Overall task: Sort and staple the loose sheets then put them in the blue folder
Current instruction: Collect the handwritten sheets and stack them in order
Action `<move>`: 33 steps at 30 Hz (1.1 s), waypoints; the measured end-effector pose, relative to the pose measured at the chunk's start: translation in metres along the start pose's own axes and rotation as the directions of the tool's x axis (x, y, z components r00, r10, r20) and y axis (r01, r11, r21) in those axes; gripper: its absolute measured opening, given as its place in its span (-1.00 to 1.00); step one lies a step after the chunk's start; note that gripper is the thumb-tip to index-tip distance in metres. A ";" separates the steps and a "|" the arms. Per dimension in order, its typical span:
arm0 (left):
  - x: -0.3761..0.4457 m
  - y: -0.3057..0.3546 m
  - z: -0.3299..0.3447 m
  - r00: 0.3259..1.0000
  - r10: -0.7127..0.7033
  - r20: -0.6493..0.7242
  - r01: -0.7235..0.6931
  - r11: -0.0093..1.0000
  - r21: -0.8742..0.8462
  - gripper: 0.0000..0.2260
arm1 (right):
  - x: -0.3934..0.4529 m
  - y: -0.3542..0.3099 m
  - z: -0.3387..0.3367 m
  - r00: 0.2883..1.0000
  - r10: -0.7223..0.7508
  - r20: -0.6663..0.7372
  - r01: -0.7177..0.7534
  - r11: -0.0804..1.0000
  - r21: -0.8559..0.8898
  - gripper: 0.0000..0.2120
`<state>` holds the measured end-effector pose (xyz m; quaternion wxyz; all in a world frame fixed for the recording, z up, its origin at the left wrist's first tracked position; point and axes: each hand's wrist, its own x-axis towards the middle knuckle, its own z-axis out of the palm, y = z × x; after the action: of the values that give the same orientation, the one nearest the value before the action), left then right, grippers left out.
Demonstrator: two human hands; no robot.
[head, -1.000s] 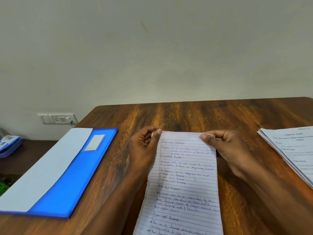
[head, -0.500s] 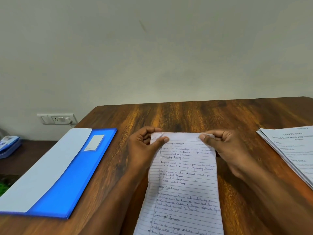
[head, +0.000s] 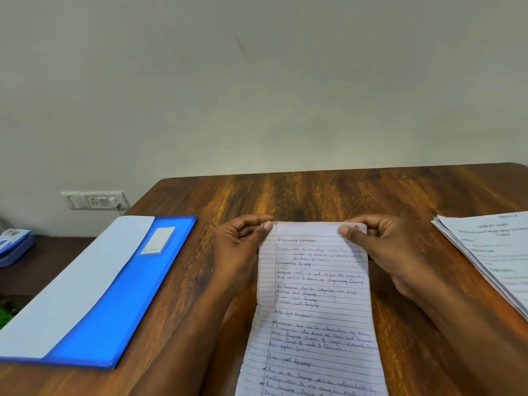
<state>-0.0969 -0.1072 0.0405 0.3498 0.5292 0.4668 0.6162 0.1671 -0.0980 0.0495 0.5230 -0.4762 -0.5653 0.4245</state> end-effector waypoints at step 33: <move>-0.018 0.003 0.019 0.872 0.419 0.252 -0.464 0.872 0.156 -0.82 | -0.012 0.002 0.014 0.466 -0.814 0.347 0.774 0.185 -0.605 -0.90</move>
<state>-0.0748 -0.1208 0.0375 0.1878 0.7186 0.3559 0.5672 0.1537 -0.1092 0.0442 0.4573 -0.2823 -0.8264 -0.1681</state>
